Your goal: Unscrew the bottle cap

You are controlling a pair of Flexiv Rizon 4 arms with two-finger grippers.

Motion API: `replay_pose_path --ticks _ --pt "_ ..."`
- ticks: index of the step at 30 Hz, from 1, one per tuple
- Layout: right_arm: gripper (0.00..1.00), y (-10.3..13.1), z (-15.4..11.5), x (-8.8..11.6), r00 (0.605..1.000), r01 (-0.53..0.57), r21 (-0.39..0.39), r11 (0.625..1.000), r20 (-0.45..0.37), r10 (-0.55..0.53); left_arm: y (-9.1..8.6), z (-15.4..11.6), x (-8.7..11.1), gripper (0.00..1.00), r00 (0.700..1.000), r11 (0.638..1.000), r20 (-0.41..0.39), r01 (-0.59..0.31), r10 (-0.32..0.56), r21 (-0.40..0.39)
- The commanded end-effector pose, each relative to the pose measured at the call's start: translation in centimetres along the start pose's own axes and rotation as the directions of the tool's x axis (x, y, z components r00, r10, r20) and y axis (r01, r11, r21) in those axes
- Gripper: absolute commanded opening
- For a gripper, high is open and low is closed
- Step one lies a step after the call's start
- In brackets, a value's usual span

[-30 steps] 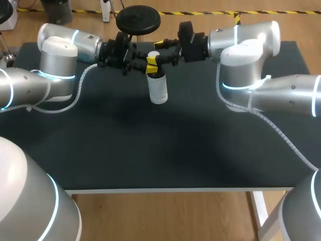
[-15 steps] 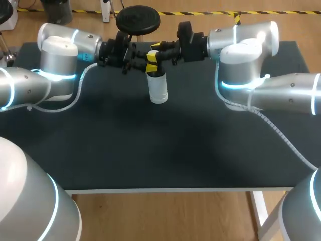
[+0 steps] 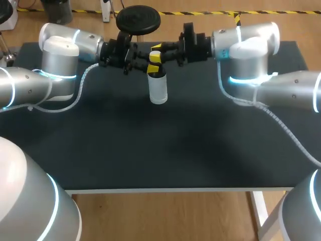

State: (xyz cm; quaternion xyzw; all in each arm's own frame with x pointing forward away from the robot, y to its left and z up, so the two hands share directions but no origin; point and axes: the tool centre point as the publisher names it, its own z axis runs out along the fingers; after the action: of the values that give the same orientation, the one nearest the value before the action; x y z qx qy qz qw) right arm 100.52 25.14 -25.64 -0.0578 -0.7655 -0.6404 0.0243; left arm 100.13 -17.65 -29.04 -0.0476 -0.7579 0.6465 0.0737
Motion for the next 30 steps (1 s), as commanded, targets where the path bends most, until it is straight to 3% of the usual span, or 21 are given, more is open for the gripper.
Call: replay_pose_path --ticks 1,4,11,16,27,30 --pt "0.00 -0.5 -0.2 -1.9 0.984 0.027 0.005 1.000 -0.175 -0.026 0.1 -0.3 0.3 0.00 1.000 1.000 -0.002 -0.001 0.001 0.002" --pt "0.00 -0.4 -0.1 -2.0 0.968 0.061 0.022 0.998 -0.245 -0.054 0.1 -0.3 0.3 0.00 1.000 1.000 -0.002 -0.001 0.001 0.002" --pt "0.00 0.0 0.1 -1.9 0.890 0.123 -0.007 0.992 -0.441 -0.113 0.1 -0.3 0.3 0.00 1.000 1.000 -0.002 -0.001 0.001 0.002" --pt "0.00 0.1 0.2 -1.8 0.823 0.103 -0.073 0.992 -0.554 -0.126 0.1 -0.3 0.3 0.00 1.000 1.000 -0.002 -0.001 0.001 0.002" --pt "0.00 0.3 0.4 -1.2 0.686 0.082 -0.104 0.991 -0.716 -0.132 0.1 -0.3 0.3 0.00 1.000 1.000 -0.002 -0.001 0.001 0.002" --pt "0.00 0.5 0.5 -0.8 0.627 0.111 -0.103 0.988 -0.764 -0.151 0.1 -0.3 0.3 0.00 1.000 1.000 -0.002 -0.001 0.001 0.002"
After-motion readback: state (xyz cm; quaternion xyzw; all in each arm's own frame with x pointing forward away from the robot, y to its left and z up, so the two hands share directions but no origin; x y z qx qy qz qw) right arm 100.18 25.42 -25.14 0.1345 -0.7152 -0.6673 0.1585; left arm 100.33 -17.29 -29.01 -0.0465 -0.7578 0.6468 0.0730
